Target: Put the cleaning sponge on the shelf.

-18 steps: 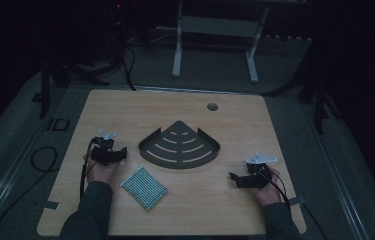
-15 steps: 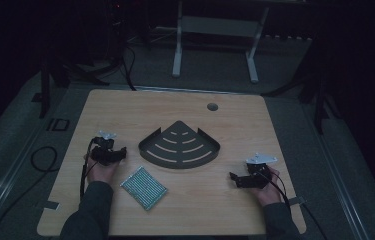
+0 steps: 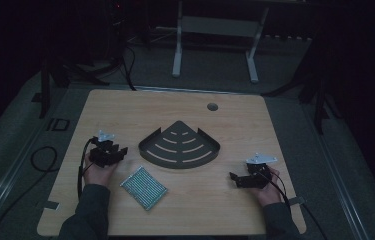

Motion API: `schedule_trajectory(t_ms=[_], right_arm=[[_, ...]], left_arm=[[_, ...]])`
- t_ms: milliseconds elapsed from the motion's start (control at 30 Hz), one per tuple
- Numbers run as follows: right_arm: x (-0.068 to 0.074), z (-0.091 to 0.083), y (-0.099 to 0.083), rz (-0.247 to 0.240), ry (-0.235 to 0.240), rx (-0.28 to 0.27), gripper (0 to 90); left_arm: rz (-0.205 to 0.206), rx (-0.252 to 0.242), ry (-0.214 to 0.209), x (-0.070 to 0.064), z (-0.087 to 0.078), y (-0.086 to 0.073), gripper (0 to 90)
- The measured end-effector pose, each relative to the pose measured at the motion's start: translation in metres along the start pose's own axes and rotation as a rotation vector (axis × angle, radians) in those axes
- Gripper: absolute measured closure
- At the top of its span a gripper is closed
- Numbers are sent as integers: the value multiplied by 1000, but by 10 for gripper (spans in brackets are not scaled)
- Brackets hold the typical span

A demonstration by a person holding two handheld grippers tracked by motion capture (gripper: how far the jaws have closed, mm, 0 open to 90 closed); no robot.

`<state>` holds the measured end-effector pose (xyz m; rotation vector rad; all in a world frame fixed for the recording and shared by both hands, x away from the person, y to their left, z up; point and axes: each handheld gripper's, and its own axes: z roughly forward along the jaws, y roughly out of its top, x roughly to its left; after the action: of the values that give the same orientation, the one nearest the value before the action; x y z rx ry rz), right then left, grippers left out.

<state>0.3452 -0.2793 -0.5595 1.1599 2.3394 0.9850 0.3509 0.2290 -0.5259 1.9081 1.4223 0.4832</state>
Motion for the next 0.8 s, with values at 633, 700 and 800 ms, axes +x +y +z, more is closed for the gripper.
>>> schedule_trajectory(t_ms=[633, 700, 800], right_arm=[[0, 0, 0, -2, 0, 0, 122], [0, 0, 0, -3, 0, 0, 123], [0, 0, 0, -2, 0, 0, 123]], left_arm=[[155, 17, -178, -55, -40, -16, 899], [166, 28, -181, -59, -42, -19, 899], [181, 47, -186, -64, -45, -25, 899]])
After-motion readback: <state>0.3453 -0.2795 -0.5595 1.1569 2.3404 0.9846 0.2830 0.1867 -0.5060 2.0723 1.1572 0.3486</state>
